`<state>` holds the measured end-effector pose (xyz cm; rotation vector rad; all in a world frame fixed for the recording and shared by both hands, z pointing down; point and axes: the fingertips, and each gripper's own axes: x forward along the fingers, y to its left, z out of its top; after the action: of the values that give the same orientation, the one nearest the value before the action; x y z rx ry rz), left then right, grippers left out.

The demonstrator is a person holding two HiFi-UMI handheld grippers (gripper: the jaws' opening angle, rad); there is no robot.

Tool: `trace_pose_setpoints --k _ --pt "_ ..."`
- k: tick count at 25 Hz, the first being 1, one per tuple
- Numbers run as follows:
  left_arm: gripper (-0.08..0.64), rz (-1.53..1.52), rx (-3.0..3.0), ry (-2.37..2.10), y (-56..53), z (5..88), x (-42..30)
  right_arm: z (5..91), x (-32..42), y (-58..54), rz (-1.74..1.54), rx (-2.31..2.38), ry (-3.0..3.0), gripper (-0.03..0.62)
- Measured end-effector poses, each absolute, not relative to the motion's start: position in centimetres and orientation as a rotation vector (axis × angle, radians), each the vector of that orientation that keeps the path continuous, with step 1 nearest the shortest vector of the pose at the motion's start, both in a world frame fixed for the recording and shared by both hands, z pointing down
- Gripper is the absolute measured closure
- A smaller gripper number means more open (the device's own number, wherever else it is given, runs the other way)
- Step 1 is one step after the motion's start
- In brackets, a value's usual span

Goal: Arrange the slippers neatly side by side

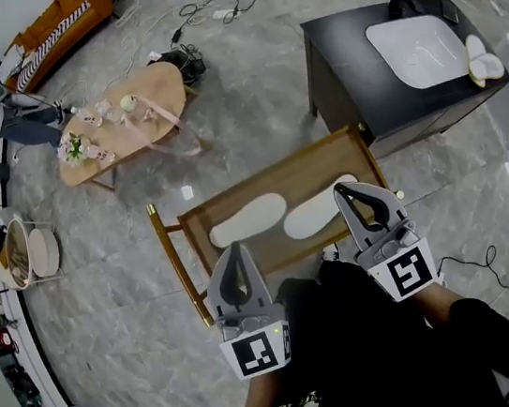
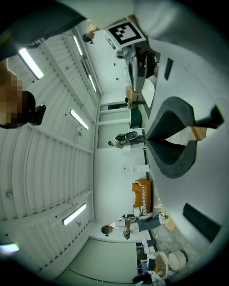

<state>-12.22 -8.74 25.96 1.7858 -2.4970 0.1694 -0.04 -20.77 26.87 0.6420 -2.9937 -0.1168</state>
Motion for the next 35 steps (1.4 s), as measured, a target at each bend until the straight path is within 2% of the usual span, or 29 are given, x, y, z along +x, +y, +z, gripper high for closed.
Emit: trace_pose_setpoints --k 6,26,35 --pt "0.558 0.203 1.688 -2.484 -7.1 27.5 -12.2 28.6 -2.0 -20.0 -0.071 0.517 -2.989 0.594" --pt "0.558 0.047 1.9 -2.34 -10.5 29.3 -16.2 28.5 -3.6 -19.6 -0.111 0.693 -2.825 0.594" --pt "0.558 0.086 1.861 -2.263 -10.8 33.1 -16.1 32.7 -5.2 -16.9 0.113 0.467 -2.801 0.594"
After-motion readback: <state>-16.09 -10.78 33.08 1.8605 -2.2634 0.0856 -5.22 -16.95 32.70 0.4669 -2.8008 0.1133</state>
